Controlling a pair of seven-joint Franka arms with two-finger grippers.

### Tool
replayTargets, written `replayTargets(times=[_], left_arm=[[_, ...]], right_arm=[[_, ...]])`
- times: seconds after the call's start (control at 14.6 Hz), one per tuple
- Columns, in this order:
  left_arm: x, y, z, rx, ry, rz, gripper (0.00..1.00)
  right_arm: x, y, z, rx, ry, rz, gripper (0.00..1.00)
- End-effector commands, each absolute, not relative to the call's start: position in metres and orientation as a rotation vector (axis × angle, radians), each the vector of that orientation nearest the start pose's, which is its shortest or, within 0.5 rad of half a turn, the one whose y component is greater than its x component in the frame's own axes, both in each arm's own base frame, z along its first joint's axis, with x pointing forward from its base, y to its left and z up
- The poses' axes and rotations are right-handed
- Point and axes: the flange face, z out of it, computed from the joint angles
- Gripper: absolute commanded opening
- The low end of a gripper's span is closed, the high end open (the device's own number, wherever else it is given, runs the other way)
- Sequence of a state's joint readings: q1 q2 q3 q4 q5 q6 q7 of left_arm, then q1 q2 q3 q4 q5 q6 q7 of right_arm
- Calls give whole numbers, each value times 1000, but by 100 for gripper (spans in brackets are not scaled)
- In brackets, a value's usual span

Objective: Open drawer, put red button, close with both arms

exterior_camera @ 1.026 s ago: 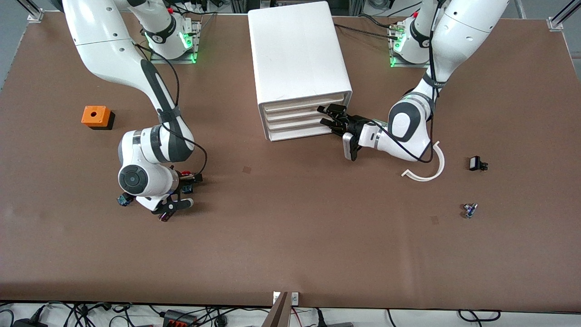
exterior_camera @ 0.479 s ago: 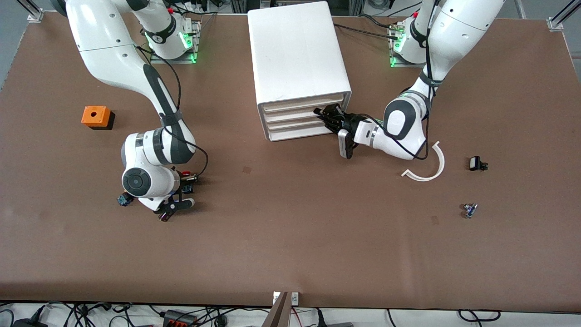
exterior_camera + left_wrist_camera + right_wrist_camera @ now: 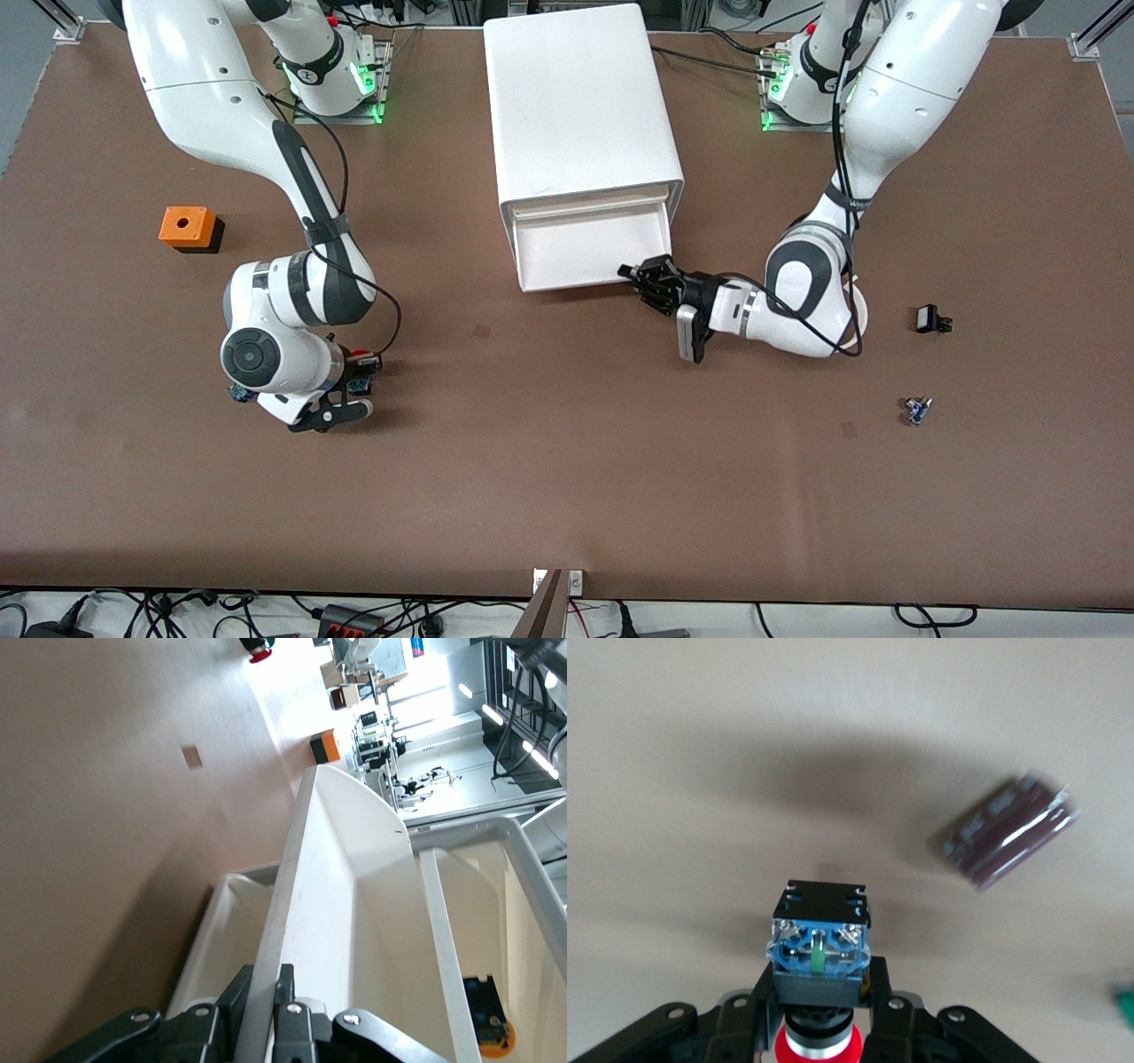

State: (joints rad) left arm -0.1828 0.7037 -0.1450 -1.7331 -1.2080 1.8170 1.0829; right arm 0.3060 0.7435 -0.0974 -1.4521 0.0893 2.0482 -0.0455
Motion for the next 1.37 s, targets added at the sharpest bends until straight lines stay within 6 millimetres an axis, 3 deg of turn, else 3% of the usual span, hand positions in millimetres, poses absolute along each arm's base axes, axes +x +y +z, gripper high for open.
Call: replayTargets(times=[0.0,0.07,0.21,0.34,0.55,0.62,0.82,1.03,1.16,1.3], left_arm=[[599,-265,172,1858,-647,-47,43],[598,-261,171,1856,-664,-44,99],[604,-256,190,1873,-734,-24,100],[617,-242,221,1936,-813,-27,100],[628,-224,267,1999,-781,-163,100],[632,-214,289,2063,-783,-227,100],[645,-192,336,2267,-781,-383,100],[647,-172,378,2555,-722,-487,100],[645,-162,399,2778,-707,-511,100],[651,-151,415,2946,-740,-490,100]], right_arm=[[703,191,299,-3097,-435,172,0],[707,211,328,-3088,-478,138,0],[702,253,370,-3070,-555,94,0],[681,297,378,-3070,-622,136,0],[651,359,409,-3055,-628,75,0],[633,393,418,-3041,-685,47,0],[595,461,436,-3038,-570,-40,0],[559,511,434,-3022,-538,-77,0],[536,542,418,-3028,-492,-70,0],[530,550,399,-3045,-469,-35,0]])
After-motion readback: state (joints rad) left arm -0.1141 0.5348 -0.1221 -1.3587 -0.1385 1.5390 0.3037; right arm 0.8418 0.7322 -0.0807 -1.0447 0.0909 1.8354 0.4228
